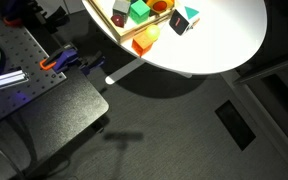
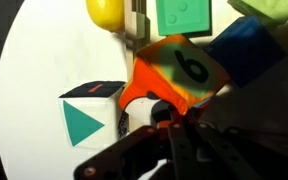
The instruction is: Pick up the block with the number six on it from the tray and put it on the table
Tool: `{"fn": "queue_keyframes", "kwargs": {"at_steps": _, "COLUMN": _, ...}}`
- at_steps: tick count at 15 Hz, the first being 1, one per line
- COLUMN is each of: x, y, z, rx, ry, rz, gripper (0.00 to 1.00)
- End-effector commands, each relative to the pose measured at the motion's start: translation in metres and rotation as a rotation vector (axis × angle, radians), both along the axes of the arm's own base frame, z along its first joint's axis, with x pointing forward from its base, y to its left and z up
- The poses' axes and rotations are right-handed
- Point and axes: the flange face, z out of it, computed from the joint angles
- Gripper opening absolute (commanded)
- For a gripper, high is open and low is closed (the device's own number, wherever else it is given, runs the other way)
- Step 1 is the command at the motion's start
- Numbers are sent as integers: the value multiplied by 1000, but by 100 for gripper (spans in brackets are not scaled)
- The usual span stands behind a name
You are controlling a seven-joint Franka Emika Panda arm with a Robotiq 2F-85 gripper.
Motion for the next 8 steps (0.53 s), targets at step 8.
{"fn": "queue_keyframes", "kwargs": {"at_steps": 8, "x": 22, "y": -27, "z": 65, "rx": 59, "ry": -99, "rz": -137, "gripper": 3}}
